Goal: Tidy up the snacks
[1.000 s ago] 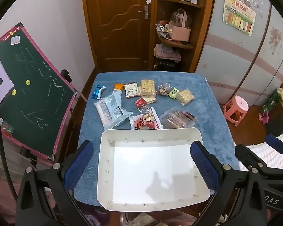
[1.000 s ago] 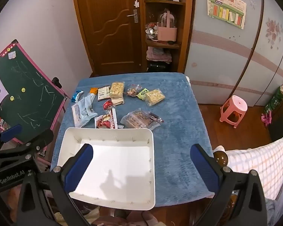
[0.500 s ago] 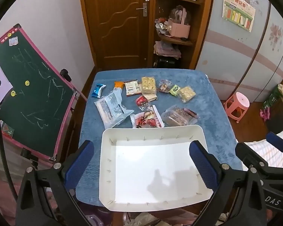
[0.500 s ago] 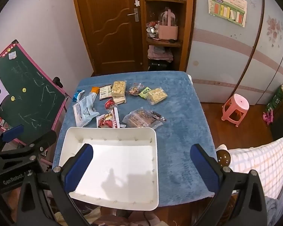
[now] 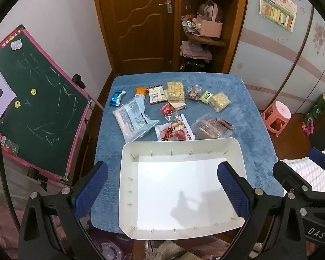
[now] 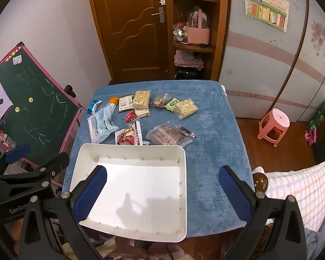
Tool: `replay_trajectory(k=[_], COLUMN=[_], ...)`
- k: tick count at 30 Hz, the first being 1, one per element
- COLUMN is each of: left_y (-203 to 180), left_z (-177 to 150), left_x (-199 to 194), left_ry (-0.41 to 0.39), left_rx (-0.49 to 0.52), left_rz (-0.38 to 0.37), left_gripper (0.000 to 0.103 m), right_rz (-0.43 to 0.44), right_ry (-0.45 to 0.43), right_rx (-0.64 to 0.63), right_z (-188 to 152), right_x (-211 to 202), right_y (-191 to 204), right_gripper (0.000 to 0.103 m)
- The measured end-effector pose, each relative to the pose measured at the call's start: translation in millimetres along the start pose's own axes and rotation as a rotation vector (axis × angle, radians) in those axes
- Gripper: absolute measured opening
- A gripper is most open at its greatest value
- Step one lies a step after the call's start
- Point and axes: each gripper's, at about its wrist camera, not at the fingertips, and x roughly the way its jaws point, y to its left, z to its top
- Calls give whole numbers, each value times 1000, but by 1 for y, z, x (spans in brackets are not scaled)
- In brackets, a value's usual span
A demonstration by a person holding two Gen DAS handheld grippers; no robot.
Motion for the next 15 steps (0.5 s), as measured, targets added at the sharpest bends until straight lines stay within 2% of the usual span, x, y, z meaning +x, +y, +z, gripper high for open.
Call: replay_trajectory(k=[15], left_y=[-1], left_z=[-5], left_x=[3], left_ry=[6], left_rx=[2], left_rz=[0], left_gripper=[100], right_rz=[2], right_ry=[-3], right_rx=[-3], right_z=[1], right_x=[-4], right_y=[1], right_gripper=[103])
